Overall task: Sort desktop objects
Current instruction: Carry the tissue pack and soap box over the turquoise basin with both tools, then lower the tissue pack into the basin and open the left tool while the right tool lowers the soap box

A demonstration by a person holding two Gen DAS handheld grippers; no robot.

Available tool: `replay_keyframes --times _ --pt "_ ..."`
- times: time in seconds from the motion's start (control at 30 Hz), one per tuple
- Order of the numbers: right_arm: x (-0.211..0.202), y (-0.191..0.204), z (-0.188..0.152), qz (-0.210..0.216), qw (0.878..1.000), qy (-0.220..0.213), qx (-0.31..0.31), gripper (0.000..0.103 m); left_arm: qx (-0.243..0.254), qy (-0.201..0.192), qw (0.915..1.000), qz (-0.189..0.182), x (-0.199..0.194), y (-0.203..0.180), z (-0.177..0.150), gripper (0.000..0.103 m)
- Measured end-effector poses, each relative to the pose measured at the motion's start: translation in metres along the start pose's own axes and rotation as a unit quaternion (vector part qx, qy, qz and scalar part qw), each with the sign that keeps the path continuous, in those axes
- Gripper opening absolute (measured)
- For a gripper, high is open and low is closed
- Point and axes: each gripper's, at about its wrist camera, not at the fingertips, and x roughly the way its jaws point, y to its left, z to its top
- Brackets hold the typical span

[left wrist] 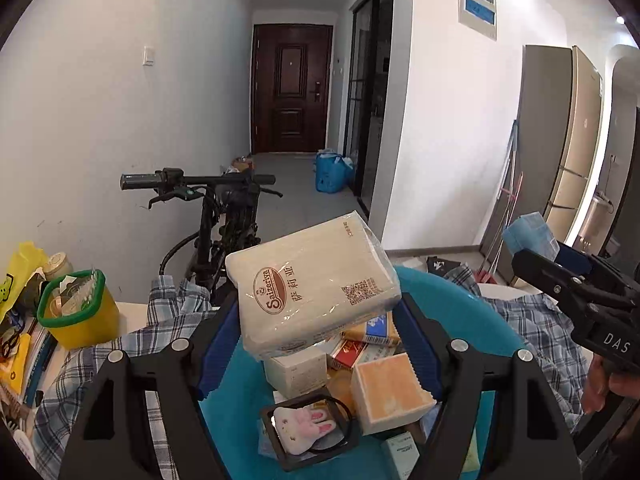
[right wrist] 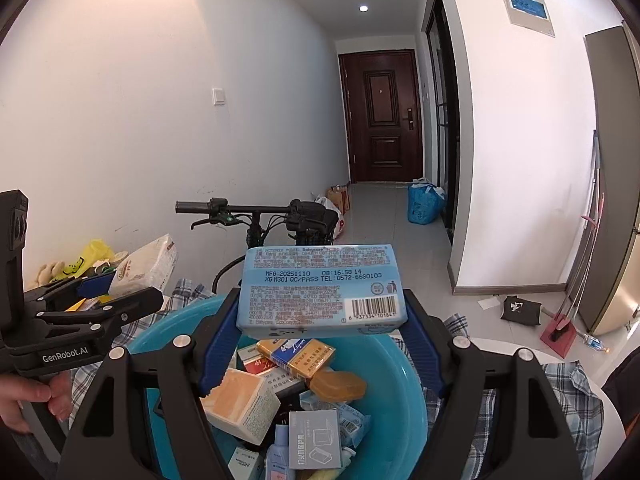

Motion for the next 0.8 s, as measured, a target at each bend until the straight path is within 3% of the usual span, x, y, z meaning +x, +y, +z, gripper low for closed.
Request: replay_keyframes --times 0.3,0.63,0.8 --pt "0.032 0.0 -0.015 0.005 0.997 0.076 -0.014 0.074 -0.003 0.088 0.9961 0.011 0.044 0.009 -0.019 0.077" --pt "0.052 -0.005 -0.03 0.008 0.99 0.138 -0.023 0.074 0.018 0.136 0.9902 0.023 0.06 0.007 -0.029 0.077" --pt "0.061 -0.006 -0.034 0.006 0.988 0.154 -0.022 0.074 -0.01 0.159 0.9871 0.017 0.072 0.021 -0.032 0.077"
